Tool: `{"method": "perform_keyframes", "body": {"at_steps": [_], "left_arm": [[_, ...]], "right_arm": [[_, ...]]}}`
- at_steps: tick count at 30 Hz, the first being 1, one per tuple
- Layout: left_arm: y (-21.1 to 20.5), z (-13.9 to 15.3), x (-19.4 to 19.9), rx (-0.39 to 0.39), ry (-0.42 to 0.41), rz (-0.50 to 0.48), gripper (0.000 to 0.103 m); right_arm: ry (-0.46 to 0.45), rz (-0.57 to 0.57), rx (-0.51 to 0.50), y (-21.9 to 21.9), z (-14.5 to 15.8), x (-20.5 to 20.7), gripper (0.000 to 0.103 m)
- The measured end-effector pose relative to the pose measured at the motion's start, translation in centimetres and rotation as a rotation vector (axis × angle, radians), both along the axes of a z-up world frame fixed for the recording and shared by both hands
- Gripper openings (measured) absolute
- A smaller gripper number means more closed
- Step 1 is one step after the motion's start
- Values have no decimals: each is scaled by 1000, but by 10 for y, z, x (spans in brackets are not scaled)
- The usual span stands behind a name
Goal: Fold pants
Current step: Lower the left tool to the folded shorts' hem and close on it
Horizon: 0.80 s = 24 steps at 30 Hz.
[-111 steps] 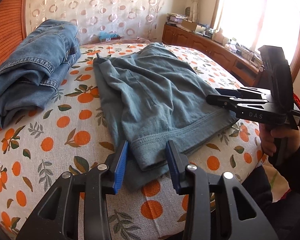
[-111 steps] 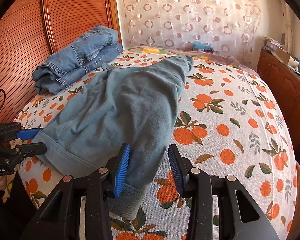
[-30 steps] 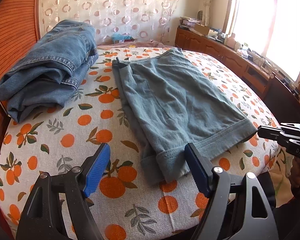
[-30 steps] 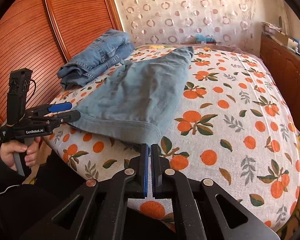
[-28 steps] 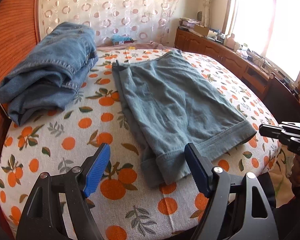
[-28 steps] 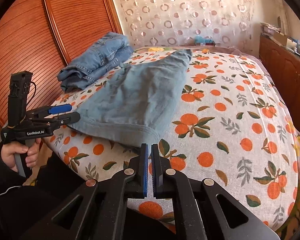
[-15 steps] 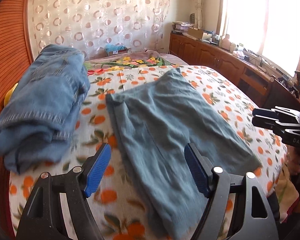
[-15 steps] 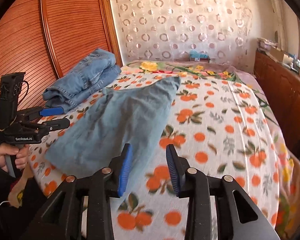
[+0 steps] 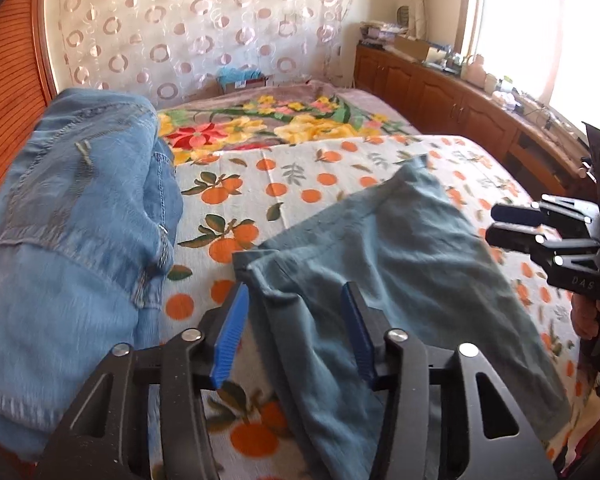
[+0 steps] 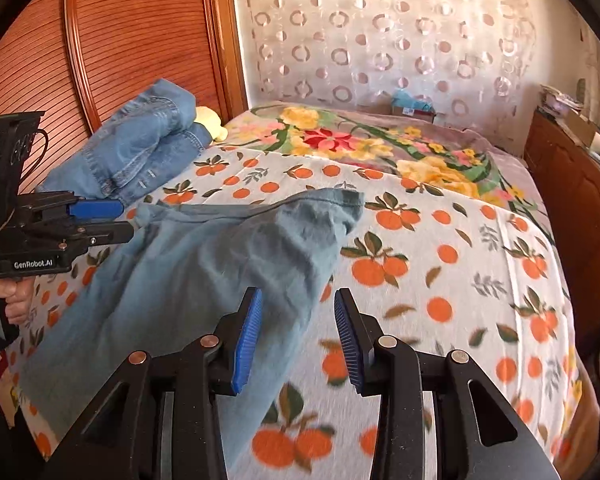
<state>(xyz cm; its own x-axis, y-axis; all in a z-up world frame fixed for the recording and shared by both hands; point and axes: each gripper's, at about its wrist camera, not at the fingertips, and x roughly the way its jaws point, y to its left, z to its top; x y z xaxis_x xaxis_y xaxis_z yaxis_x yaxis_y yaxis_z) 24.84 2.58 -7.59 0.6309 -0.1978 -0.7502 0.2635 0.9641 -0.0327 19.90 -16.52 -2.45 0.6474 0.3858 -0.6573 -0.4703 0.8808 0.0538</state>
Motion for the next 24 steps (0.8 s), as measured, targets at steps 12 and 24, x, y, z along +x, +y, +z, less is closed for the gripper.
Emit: {"method": "perform_keyframes", "body": {"at_steps": [12, 24], "left_arm": [[6, -14, 18, 4, 43, 8, 36], [14, -7, 23, 11, -14, 24, 4]], "right_arm": [[60, -10, -19, 22, -14, 85, 39], [96, -50, 23, 15, -19, 97, 39]]}}
